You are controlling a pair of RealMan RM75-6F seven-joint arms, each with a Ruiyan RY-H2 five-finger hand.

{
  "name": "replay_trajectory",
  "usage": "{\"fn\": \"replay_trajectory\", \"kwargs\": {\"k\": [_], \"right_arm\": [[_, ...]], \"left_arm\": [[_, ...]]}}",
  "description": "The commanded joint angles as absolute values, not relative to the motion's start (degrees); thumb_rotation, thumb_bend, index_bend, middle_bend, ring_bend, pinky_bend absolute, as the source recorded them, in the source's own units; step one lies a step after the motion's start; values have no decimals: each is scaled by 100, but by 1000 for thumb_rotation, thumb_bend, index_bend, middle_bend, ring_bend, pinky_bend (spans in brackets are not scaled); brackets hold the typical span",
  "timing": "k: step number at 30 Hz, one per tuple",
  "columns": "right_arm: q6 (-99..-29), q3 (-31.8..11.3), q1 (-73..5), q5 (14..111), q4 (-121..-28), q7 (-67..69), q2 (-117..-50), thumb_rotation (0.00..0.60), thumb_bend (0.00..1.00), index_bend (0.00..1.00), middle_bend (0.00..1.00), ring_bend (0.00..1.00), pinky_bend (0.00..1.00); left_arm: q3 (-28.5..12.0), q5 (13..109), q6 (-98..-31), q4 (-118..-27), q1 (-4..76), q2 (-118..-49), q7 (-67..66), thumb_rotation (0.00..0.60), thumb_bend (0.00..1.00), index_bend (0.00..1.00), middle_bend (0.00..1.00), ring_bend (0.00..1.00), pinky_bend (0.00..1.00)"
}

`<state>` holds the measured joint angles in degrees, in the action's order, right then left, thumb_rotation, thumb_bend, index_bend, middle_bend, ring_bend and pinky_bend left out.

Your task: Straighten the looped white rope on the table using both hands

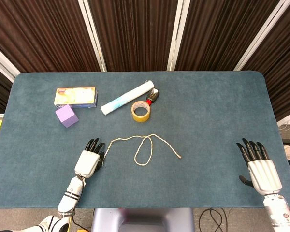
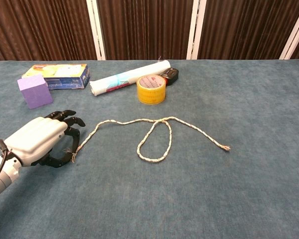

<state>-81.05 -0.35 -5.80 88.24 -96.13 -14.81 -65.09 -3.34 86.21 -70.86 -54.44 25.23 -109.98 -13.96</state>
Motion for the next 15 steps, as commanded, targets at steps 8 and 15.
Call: {"fn": "replay_trajectory", "kwargs": {"k": [8,15], "right_arm": [[-7824,-37,-753,8829,-9652,-1605,-6560,600,214,0,0,0,0],[-7537,-85,-930,8706,-9696,-1751,-6670,600,214,0,0,0,0]], "left_arm": [[-377,8630,-7180,-5361,2564,-10983,-1292,600,594,733,211,50,118],[-367,8712,-7359,-5536,2552,-10845,-1201,600,592,755,218,54,118]]}}
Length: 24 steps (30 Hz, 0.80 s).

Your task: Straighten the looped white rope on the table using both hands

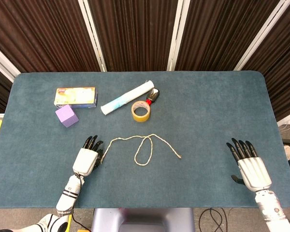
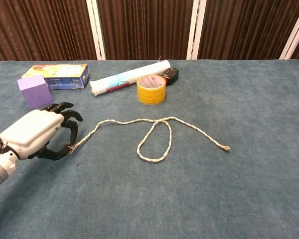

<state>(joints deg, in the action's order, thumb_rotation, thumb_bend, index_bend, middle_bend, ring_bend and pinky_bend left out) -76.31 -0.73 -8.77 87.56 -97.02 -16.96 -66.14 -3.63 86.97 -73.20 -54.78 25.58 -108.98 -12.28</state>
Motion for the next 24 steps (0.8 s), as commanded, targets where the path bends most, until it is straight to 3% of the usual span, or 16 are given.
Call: {"fn": "replay_trajectory", "kwargs": {"k": [1,8,18,22,24], "right_arm": [[-7480,-92,-961,8674,-9675,-1779,-6712,600,214,0,0,0,0],[-7160,-305,-1210,8227,-9441,-2051,-7467,600,214,24,0,0,0],[-6889,-579,-1726,8087,-8729,-2473,-8666,600,215,361,0,0,0],[-6756,-659,-1991,8186,-8430,-2473,-8987,600,345,459,0,0,0],[-6631,-675,-2137,8207,-8280,-2511,-9135,600,361,491,1,0,0]], "left_arm": [[-372,8713,-7371,-5562,2552,-10818,-1197,600,593,755,218,54,118],[-343,8718,-7391,-5670,2536,-10689,-1173,600,590,753,218,54,117],[-350,8727,-7431,-5707,2546,-10652,-1134,600,588,753,218,63,118],[-371,8708,-7442,-5728,2547,-10623,-1092,600,584,753,218,62,117],[-379,8705,-7451,-5737,2548,-10603,-1073,600,585,753,218,62,117]]}}
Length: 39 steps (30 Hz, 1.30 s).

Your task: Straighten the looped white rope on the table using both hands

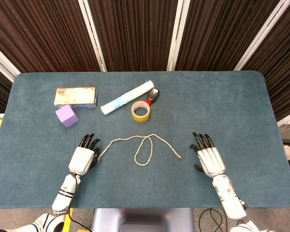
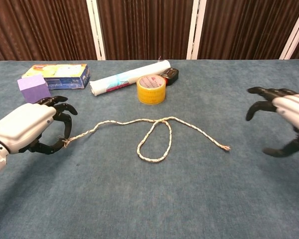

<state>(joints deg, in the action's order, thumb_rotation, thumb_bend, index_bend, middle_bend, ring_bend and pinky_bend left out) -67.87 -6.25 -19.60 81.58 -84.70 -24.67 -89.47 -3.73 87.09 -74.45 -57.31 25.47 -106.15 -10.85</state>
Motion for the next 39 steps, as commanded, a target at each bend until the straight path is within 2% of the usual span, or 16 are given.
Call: {"fn": "replay_trajectory", "kwargs": {"k": [1,6,17,33,39], "right_arm": [[-6607,-681,-2195,8239,-8197,-2527,-9205,600,362,504,3,0,0],[-6508,-687,-2431,8310,-7549,-2558,-9632,600,365,570,34,0,0],[-6430,-638,-2626,8271,-6903,-2287,-10131,600,366,578,46,0,0],[-6438,-607,-2723,8177,-6488,-2209,-10358,600,366,637,74,0,0],[-6416,-613,-2763,8133,-6396,-2176,-10442,600,417,659,85,0,0]], "left_arm": [[-382,8700,-7451,-5741,2548,-10593,-1070,600,585,753,218,62,118],[-398,8674,-7436,-5752,2555,-10549,-1054,600,587,754,226,62,117],[-403,8656,-7420,-5742,2572,-10516,-1004,600,584,752,227,63,117],[-409,8615,-7386,-5661,2581,-10514,-888,600,584,753,227,64,117],[-410,8612,-7386,-5629,2587,-10506,-840,600,584,752,227,64,117]]}}
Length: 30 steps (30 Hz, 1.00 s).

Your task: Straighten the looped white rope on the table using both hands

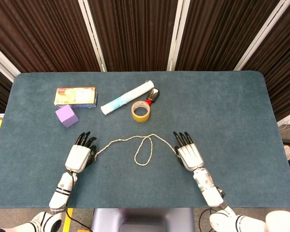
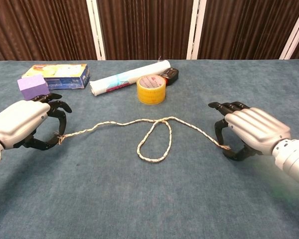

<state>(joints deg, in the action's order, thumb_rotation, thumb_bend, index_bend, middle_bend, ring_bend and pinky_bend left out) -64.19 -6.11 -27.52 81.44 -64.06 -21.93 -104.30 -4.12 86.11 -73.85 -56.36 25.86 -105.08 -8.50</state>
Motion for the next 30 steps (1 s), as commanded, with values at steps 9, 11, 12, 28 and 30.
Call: {"fn": "replay_trajectory", "kwargs": {"k": [9,11,12,28,30], "right_arm": [[-6429,-605,-2795,8102,-6322,-2180,-10485,600,417,675,103,0,0],[-6425,-605,-2802,8087,-6279,-2189,-10508,600,420,693,112,0,0],[-6426,-607,-2805,8082,-6264,-2185,-10519,600,431,704,118,0,0],[-6536,-659,-2813,8059,-6267,-2050,-10475,600,525,761,165,0,0],[-6583,-665,-2813,8082,-6317,-2019,-10441,600,539,772,170,0,0]], "left_arm": [[-400,8609,-7362,-5580,2598,-10510,-774,600,583,753,226,64,117],[-400,8612,-7367,-5575,2600,-10507,-764,600,582,753,226,64,118],[-403,8614,-7369,-5572,2604,-10505,-763,600,582,753,226,64,117],[-404,8615,-7391,-5560,2607,-10492,-728,600,583,753,226,65,117],[-405,8615,-7397,-5560,2607,-10489,-735,600,583,753,226,65,117]]}}
